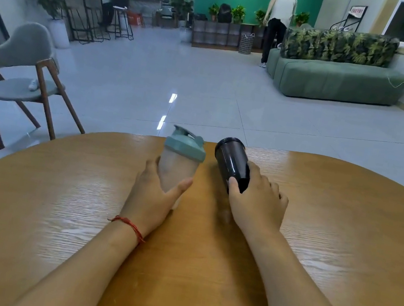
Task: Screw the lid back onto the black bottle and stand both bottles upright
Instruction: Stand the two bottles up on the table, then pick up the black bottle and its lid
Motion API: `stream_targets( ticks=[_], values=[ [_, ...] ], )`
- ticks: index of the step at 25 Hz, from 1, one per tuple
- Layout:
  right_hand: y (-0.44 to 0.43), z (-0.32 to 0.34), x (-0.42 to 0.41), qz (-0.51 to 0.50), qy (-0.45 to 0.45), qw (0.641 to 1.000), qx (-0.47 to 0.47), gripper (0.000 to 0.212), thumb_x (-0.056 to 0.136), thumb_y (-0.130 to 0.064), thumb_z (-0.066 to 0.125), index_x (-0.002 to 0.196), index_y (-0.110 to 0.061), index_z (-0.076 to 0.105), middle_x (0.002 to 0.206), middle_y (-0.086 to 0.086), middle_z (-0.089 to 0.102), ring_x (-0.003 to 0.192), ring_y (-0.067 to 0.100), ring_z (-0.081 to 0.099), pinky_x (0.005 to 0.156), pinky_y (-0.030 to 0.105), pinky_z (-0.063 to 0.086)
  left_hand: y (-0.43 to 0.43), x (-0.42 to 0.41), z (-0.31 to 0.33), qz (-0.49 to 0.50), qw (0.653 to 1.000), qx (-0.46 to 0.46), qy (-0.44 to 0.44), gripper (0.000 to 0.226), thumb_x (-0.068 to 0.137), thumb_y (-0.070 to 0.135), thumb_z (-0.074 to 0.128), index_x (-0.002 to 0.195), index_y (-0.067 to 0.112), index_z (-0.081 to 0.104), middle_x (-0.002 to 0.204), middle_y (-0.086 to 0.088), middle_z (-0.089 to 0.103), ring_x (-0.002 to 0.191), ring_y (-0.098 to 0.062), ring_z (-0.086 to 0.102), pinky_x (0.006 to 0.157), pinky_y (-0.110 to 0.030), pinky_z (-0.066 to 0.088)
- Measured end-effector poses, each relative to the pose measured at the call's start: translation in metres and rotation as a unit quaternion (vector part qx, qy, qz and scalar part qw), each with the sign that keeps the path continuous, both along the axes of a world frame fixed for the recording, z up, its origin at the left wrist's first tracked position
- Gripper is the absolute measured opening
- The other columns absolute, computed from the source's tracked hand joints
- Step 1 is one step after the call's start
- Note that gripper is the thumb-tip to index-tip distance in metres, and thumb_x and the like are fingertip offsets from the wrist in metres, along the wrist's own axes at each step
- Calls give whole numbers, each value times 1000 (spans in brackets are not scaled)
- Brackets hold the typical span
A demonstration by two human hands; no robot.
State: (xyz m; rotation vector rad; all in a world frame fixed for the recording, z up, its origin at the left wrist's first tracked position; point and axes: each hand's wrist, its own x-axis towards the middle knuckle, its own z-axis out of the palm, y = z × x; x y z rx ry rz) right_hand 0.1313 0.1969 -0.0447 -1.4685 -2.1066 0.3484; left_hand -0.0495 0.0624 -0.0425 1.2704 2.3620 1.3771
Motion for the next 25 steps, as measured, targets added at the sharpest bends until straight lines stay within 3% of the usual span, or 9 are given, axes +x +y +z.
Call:
stream_targets(
  ticks=[3, 7, 10, 13, 15, 18, 20, 22, 25],
  values=[
    [-5, 0, 11, 3, 8, 1000, -10, 67, 97, -64, 46, 156, -35, 47, 134, 2, 73, 128, 31, 59, 112, 58, 37, -4, -5, -7, -9, 998, 44, -48, 92, 83, 57, 81, 155, 26, 32, 135, 1, 49, 123, -18, 50, 95, -37, 48],
    [-15, 0, 26, 15, 19, 1000, -14, 64, 97, -63, 51, 156, -37, 46, 136, 0, 71, 128, 30, 58, 114, 58, 34, -9, -12, -5, -2, 994, 75, -86, 90, 83, 39, 88, 149, 21, 29, 132, 3, 53, 110, -7, 59, 79, -18, 47],
    [-24, 0, 37, 26, 29, 999, -17, 64, 96, -64, 53, 155, -40, 46, 138, -3, 69, 129, 27, 57, 116, 59, 32, -10, -8, -5, 20, 992, 73, -102, 88, 81, 35, 90, 142, 17, 29, 124, 4, 54, 110, -17, 60, 72, -16, 44],
    [-31, 0, 44, 43, 38, 998, -24, 62, 95, -65, 53, 153, -42, 47, 136, -5, 70, 128, 26, 57, 117, 60, 31, -15, -6, -7, 53, 991, 59, -109, 95, 75, 37, 94, 143, 14, 31, 126, 2, 51, 112, -18, 57, 73, -15, 43],
    [-33, 0, 48, 51, 32, 998, -27, 62, 95, -65, 53, 153, -43, 46, 137, -5, 69, 129, 26, 56, 118, 62, 30, -23, 2, -6, 99, 986, 74, -108, 96, 71, 41, 96, 141, 14, 36, 130, -4, 49, 112, -20, 56, 80, -23, 47],
    [-36, 5, 48, 62, 40, 996, -42, 63, 94, -65, 55, 153, -44, 47, 140, -6, 68, 133, 26, 54, 121, 64, 25, -34, 31, -4, 111, 988, 74, -77, 66, 80, 42, 88, 125, 17, 46, 113, -3, 55, 95, -19, 60, 74, -23, 48],
    [-40, 7, 50, 68, 44, 996, -43, 67, 92, -69, 55, 155, -45, 45, 148, -7, 62, 138, 26, 51, 123, 64, 23, -31, 56, -1, 59, 994, 81, -43, 37, 90, 38, 80, 110, 19, 56, 97, 1, 62, 88, -15, 64, 66, -19, 49],
    [-42, 10, 62, 67, 57, 996, -33, 70, 93, -70, 52, 157, -43, 43, 157, -7, 55, 144, 26, 46, 123, 62, 26, -13, 77, 2, 9, 996, 81, -31, 25, 94, 40, 75, 105, 22, 61, 90, 3, 67, 83, -10, 66, 67, -20, 52],
    [-38, 13, 82, 43, 124, 990, -50, 55, 103, -53, 52, 157, -38, 47, 162, -6, 50, 147, 25, 41, 117, 55, 35, 28, 95, 8, -18, 996, 14, -90, 53, 90, 58, 71, 123, 23, 52, 112, 1, 63, 91, -6, 62, 67, -20, 48]
  ],
)
